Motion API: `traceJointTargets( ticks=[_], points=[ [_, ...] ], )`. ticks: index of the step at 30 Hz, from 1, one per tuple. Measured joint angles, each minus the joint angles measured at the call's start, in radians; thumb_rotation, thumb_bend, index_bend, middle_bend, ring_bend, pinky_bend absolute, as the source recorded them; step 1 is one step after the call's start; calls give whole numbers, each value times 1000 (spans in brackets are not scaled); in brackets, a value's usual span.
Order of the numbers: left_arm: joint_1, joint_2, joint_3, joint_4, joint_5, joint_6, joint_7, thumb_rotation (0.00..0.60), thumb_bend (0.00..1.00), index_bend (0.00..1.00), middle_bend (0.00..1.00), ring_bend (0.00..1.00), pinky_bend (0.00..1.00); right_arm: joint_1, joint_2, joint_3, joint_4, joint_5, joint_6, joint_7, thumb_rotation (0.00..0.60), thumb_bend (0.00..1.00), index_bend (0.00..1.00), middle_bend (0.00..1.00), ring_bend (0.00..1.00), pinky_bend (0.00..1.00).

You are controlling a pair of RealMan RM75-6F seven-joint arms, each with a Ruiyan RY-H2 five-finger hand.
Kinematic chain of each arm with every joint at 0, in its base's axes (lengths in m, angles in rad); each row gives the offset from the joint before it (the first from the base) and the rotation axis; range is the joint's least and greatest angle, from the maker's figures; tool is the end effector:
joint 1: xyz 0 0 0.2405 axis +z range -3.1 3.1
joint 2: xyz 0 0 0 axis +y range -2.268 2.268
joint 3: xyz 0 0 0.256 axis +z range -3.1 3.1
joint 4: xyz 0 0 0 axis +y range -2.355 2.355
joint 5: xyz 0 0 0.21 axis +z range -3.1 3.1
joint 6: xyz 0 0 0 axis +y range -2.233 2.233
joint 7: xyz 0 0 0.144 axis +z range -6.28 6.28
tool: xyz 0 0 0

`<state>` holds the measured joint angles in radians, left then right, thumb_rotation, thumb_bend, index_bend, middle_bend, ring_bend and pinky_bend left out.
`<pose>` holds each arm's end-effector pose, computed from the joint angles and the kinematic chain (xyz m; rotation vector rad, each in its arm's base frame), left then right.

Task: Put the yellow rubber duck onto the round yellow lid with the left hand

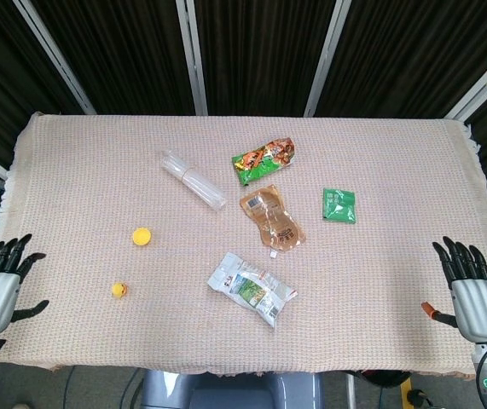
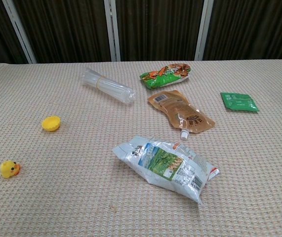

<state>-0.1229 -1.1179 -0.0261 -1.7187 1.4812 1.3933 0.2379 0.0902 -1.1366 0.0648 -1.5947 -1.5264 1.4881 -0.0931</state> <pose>-0.2909 0.1843 0.1352 -1.5211 -0.8641 -0.7612 -0.3070 -0.1858 0.1561 1.4274 -0.8048 0.8670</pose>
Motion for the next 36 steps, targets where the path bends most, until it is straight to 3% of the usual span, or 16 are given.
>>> traceJointTargets(
  ticks=[7,16,25,36],
  points=[
    [-60,-33,-8,-85,-101,-127,136,600,169,342,0,0,0,1,-4,1,7,-8,7,12,600,0,13,0,0,0],
    [-128,-123,-25,-114,-267,-201,355,600,227,394,0,0,0,2,-9,6,11,-8,12,29,600,0,18,0,0,0],
    [-188,-241,-30,-61,-376,-225,500,600,239,379,0,0,0,3,-10,8,12,-6,13,49,600,0,19,0,0,0],
    [-233,-334,-29,1,-452,-235,552,600,239,386,0,0,0,6,-10,12,10,-3,12,67,600,0,19,0,0,0]
  ],
)
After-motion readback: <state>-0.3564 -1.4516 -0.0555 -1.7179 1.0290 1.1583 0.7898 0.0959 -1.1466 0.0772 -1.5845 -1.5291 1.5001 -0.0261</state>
